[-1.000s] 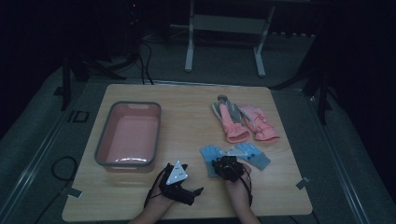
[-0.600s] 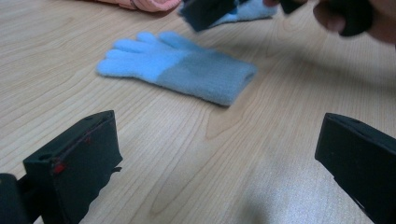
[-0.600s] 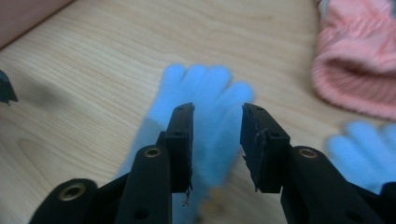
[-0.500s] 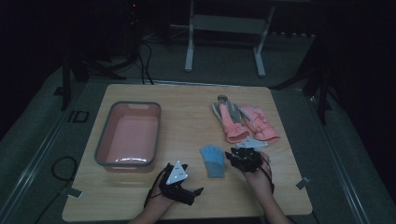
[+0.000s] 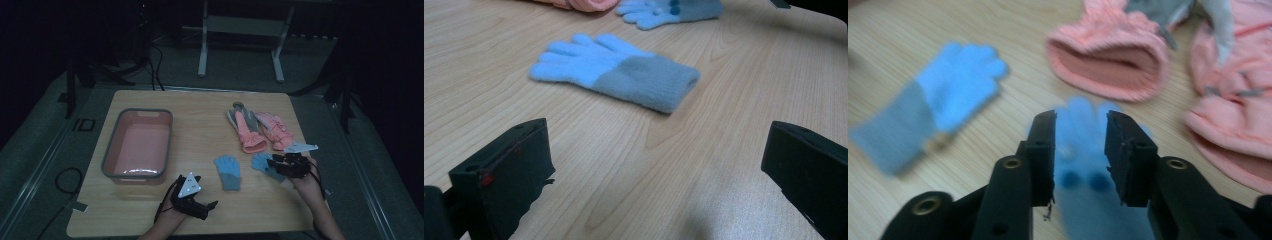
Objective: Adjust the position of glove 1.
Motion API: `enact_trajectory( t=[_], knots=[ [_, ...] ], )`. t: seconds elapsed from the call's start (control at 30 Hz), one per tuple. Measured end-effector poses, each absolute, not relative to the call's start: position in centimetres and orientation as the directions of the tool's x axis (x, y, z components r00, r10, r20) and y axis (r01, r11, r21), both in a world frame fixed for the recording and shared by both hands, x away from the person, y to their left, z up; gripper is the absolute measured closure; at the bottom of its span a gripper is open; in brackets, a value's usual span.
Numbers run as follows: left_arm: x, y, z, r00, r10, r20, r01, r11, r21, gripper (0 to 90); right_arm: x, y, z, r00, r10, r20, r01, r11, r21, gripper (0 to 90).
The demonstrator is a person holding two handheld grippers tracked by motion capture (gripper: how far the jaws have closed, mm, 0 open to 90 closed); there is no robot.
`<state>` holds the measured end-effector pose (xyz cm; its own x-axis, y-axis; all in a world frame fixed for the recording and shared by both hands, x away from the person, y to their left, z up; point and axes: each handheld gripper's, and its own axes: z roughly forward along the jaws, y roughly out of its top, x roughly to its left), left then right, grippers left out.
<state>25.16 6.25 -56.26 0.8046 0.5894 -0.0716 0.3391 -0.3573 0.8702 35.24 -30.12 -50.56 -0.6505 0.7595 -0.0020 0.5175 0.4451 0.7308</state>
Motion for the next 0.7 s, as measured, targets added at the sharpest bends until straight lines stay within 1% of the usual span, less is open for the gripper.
enact_trajectory(
  t=[0.03,0.07,0.17,0.3,0.4,0.43,0.5,0.57,0.63,0.67,0.7],
  knots=[
    [25.2,6.3,-56.3,0.805,0.589,-0.072,0.339,-0.357,0.870,0.1,35.4,-30.6,-50.7,-0.657,0.754,-0.011,0.517,0.461,0.721,63.5],
    [25.2,6.2,-56.3,0.803,0.591,-0.072,0.340,-0.356,0.870,0.1,35.8,-31.5,-51.0,-0.669,0.743,0.001,0.525,0.472,0.708,63.5],
    [25.2,6.2,-56.3,0.803,0.591,-0.071,0.340,-0.358,0.870,0.1,36.2,-32.3,-51.6,-0.683,0.730,0.024,0.535,0.478,0.697,63.4],
    [25.2,6.2,-56.3,0.803,0.592,-0.070,0.340,-0.358,0.869,0.1,36.2,-32.3,-52.6,-0.695,0.717,0.053,0.543,0.475,0.693,61.3],
    [25.2,6.2,-56.3,0.801,0.595,-0.069,0.341,-0.358,0.869,0.1,36.4,-32.1,-53.3,-0.707,0.706,0.051,0.538,0.489,0.687,60.5],
    [25.1,6.2,-56.3,0.801,0.595,-0.067,0.339,-0.359,0.870,0.1,36.6,-31.9,-53.7,-0.709,0.705,0.030,0.533,0.507,0.678,59.8],
    [25.1,6.2,-56.3,0.801,0.596,-0.066,0.338,-0.359,0.870,0.1,36.9,-31.9,-54.1,-0.705,0.708,0.038,0.541,0.504,0.673,59.9],
    [25.1,6.2,-56.3,0.801,0.595,-0.066,0.337,-0.359,0.870,0.1,37.1,-31.9,-54.3,-0.707,0.707,0.030,0.540,0.512,0.668,61.7],
    [25.1,6.2,-56.3,0.802,0.594,-0.066,0.338,-0.359,0.870,0.1,37.0,-31.8,-54.4,-0.707,0.707,0.016,0.535,0.520,0.666,65.7],
    [25.1,6.2,-56.3,0.802,0.594,-0.067,0.338,-0.359,0.870,0.1,36.9,-31.7,-54.4,-0.702,0.712,0.013,0.537,0.518,0.666,70.1],
    [25.1,6.2,-56.3,0.802,0.594,-0.067,0.338,-0.358,0.870,0.1,36.8,-31.7,-54.4,-0.700,0.714,0.010,0.537,0.517,0.667,76.4]
  ],
)
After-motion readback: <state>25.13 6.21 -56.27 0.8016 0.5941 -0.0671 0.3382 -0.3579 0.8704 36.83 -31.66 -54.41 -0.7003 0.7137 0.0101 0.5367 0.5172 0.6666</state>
